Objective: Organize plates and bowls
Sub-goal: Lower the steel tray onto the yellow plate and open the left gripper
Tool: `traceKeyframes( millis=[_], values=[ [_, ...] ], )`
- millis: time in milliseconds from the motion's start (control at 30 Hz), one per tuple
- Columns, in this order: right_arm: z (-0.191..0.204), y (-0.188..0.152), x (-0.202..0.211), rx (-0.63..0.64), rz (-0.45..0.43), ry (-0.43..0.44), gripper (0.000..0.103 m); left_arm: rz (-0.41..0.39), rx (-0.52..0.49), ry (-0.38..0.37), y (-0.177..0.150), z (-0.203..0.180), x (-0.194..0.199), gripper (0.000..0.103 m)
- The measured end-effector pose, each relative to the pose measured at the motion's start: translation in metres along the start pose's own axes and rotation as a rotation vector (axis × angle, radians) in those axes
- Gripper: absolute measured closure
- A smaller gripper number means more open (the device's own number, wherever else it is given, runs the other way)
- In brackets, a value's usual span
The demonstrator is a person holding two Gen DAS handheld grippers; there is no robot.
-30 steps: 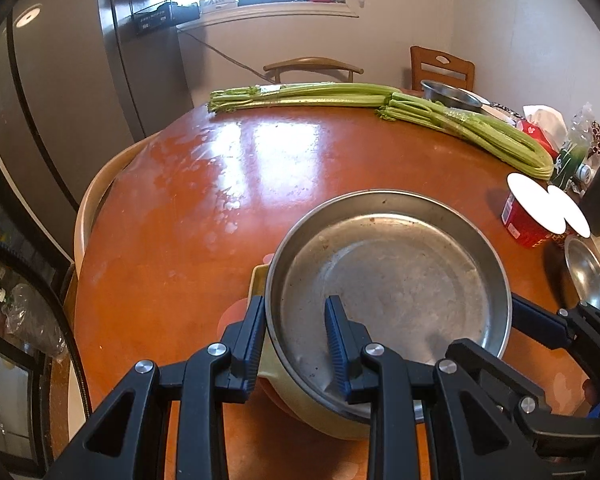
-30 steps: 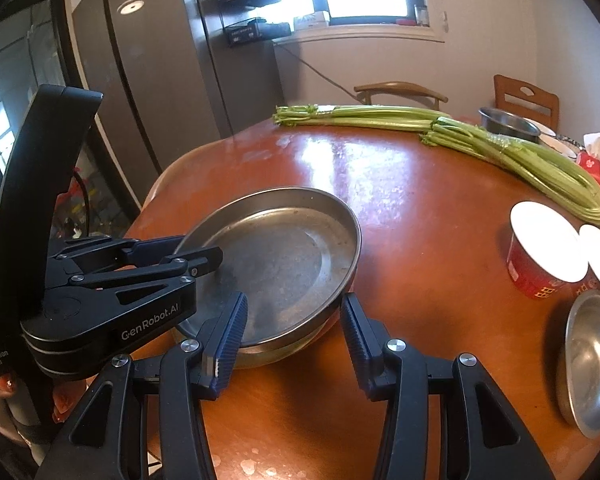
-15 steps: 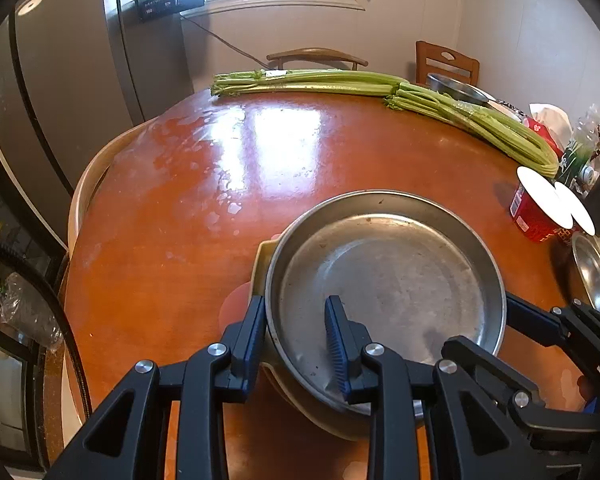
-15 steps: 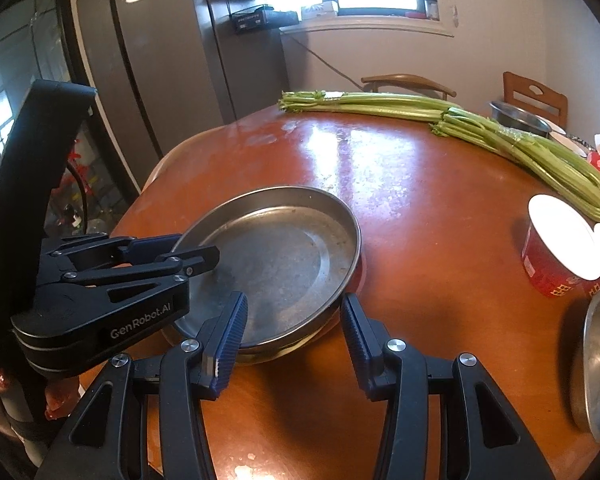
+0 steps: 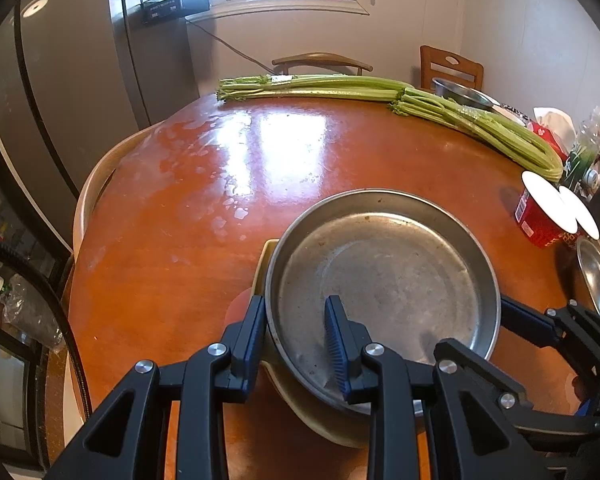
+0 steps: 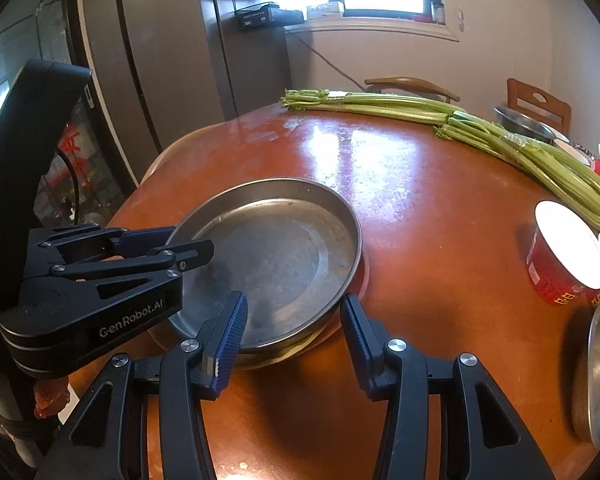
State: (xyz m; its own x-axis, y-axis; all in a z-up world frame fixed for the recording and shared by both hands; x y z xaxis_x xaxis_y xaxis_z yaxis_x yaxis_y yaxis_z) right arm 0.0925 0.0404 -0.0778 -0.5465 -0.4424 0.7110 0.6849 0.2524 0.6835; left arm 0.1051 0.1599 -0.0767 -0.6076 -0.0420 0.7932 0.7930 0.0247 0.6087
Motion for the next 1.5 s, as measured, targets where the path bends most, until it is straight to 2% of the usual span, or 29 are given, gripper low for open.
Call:
traceKeyframes(
  millis=[1000, 1500],
  values=[
    [-0.001, -0.001, -0.006, -0.001, 0.014, 0.007, 0.052, -0.015, 0.006, 0.002, 0.002, 0.004, 0.007, 0.073],
    [0.000, 0.003, 0.000, -0.013, 0.015, 0.012, 0.052, -0.056, 0.023, 0.038, 0.009, 0.015, 0.028, 0.071]
  ],
)
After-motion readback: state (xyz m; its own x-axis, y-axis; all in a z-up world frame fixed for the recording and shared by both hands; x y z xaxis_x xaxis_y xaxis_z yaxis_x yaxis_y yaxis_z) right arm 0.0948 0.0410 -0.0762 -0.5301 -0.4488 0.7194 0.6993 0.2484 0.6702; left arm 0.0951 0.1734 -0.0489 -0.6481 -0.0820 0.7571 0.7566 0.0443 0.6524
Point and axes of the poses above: each gripper's, at about its wrist camera, not at the fingertips, and x roughly against the way its jaws point, z to its left, y to its top, the point moved 6 cm from there along -x, roughly the way its jaws point, and after that the axes turned 1 degree about -x, right-handed, at the moved point
